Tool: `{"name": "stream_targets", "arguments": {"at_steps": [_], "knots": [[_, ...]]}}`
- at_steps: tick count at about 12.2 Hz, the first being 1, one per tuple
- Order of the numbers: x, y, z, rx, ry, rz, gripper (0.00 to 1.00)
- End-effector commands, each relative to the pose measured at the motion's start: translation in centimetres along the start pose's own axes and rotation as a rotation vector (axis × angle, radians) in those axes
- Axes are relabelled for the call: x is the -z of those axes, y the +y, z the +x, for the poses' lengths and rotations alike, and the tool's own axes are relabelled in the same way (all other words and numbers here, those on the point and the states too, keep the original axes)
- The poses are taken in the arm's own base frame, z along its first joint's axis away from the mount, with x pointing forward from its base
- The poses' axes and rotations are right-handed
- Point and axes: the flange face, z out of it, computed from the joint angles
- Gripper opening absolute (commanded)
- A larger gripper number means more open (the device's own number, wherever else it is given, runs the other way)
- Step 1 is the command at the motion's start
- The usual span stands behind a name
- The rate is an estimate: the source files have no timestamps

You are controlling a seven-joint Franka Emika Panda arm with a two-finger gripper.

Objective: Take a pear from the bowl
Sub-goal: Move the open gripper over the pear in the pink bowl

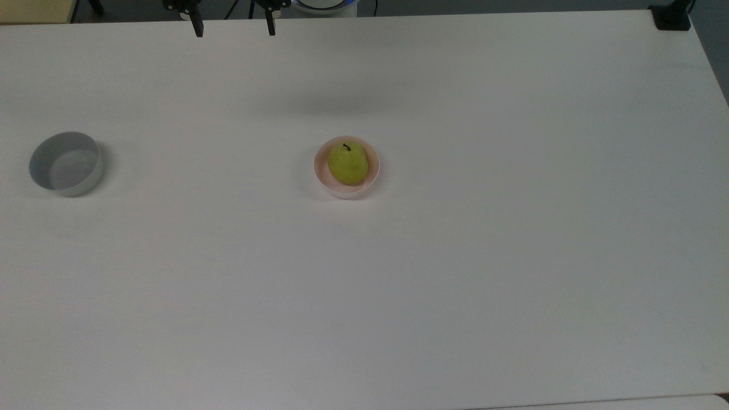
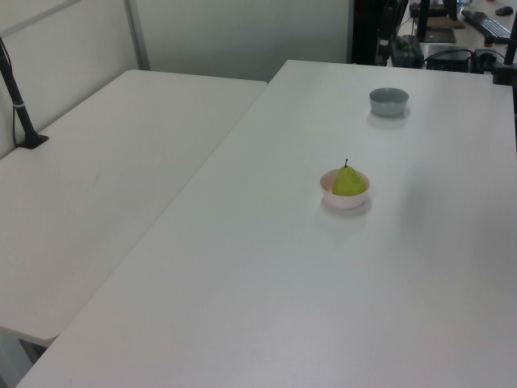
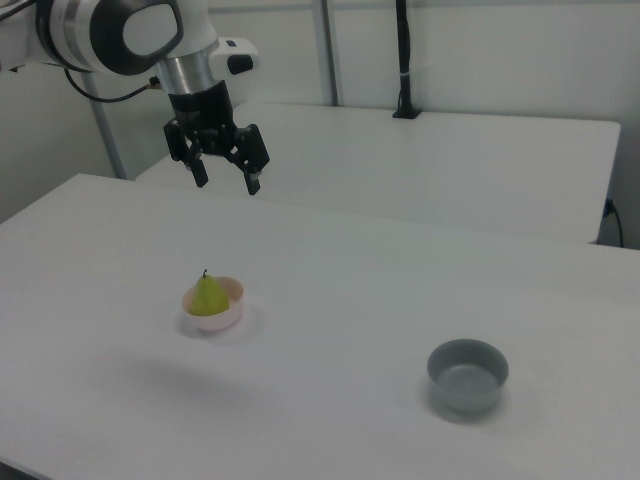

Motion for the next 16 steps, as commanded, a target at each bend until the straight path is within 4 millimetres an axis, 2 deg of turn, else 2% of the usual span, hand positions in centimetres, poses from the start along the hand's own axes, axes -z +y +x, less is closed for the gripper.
{"name": "stream_targets", "arguments": {"at_steps": [1,10,12,14,16], "knots": [[-0.2,-0.5,-0.2,-0.007,0.001,-0.001,1.0],[-0.3,-0.3,-0.3,0.01,-0.016,-0.007,1.0],[-0.5,-0.3,-0.5,0.116,-0.028,-0.009,1.0],[-1.1,-0.2,-1.0,0.308,-0.066,0.004,1.0],[-2.1,-0.6,-1.1,0.376,-0.091,0.013,1.0]]}}
